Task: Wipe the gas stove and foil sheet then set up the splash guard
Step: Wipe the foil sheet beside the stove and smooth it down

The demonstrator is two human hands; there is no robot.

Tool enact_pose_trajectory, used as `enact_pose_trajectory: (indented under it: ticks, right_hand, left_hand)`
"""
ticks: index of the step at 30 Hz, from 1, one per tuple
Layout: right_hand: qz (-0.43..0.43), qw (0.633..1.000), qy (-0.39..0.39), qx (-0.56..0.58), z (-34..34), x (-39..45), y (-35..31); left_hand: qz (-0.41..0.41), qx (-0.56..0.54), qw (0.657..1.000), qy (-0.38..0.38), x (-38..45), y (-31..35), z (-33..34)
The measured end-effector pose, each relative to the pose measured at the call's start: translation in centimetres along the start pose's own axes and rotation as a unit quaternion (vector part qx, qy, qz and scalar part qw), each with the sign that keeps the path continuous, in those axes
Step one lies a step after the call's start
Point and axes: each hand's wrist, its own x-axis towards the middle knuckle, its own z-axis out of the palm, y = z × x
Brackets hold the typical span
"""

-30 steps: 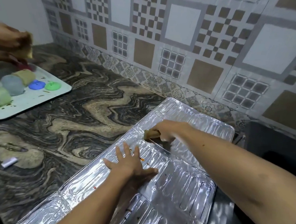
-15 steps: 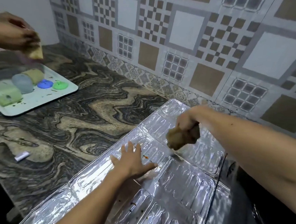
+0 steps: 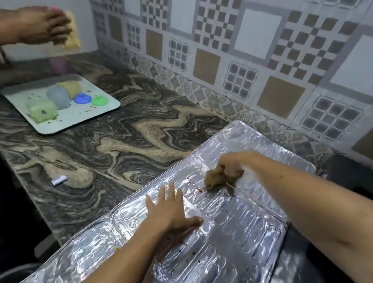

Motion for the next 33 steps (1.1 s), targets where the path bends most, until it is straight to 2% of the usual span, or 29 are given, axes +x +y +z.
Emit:
enact_pose_trajectory:
  ticks: [5,7,8,10,12,14,16,19,21,24,27,30,33]
  right_hand:
    - [0.107,0.979,-0.151,-0.083,-0.3,-4.2,1.7]
    - [0.114,0.977,-0.167,-0.062,-1.4,-3.9,1.8]
    - [0.112,0.981,-0.16,-0.008,-2.0,-3.3,1.7]
    - [0.075,0.988,-0.1,0.09,-3.3,-1.7,1.3]
    - [0.042,0.989,0.001,0.14,-4.2,-0.1,-0.1]
    - [0.026,0.985,0.108,0.133,-4.2,0.8,-2.0]
    - [0.021,0.987,0.135,0.086,-3.2,1.2,-3.3]
    - [0.019,0.998,0.062,-0.008,-1.2,1.4,-3.3]
    - [0.032,0.999,0.032,-0.005,-1.3,0.2,-2.6]
    - [0.079,0.996,-0.031,-0.037,-2.0,-1.7,-1.2]
    - [0.129,0.98,-0.073,-0.136,-1.9,-3.6,-0.3]
    - [0.161,0.98,-0.081,-0.079,-2.8,-4.3,0.3]
    - [0.129,0.989,-0.051,0.043,-5.0,-2.6,0.2]
  left_hand:
    - [-0.007,-0.005,1.0,-0.012,0.0,0.2,-0.3]
    - [-0.006,-0.006,1.0,-0.011,0.0,0.3,-0.2]
    - [-0.006,-0.005,1.0,-0.009,-0.1,0.2,-0.2]
    - [-0.005,-0.002,1.0,-0.007,-0.2,0.3,-0.2]
    - [-0.004,-0.002,1.0,-0.009,-0.2,0.3,-0.3]
    - [-0.007,0.001,1.0,-0.015,-0.1,0.4,-0.3]
    - [-0.012,0.004,1.0,-0.022,0.0,0.4,-0.4]
    - [-0.017,0.007,1.0,-0.023,0.1,0.5,-0.3]
    - [-0.018,0.002,1.0,-0.023,0.2,0.5,-0.2]
    - [-0.019,-0.002,0.999,-0.026,0.2,0.5,-0.2]
    - [-0.017,-0.005,1.0,-0.024,0.2,0.4,-0.1]
    - [-0.011,-0.009,1.0,-0.024,0.3,0.4,0.0]
    - [-0.012,-0.004,1.0,-0.026,0.3,0.5,-0.1]
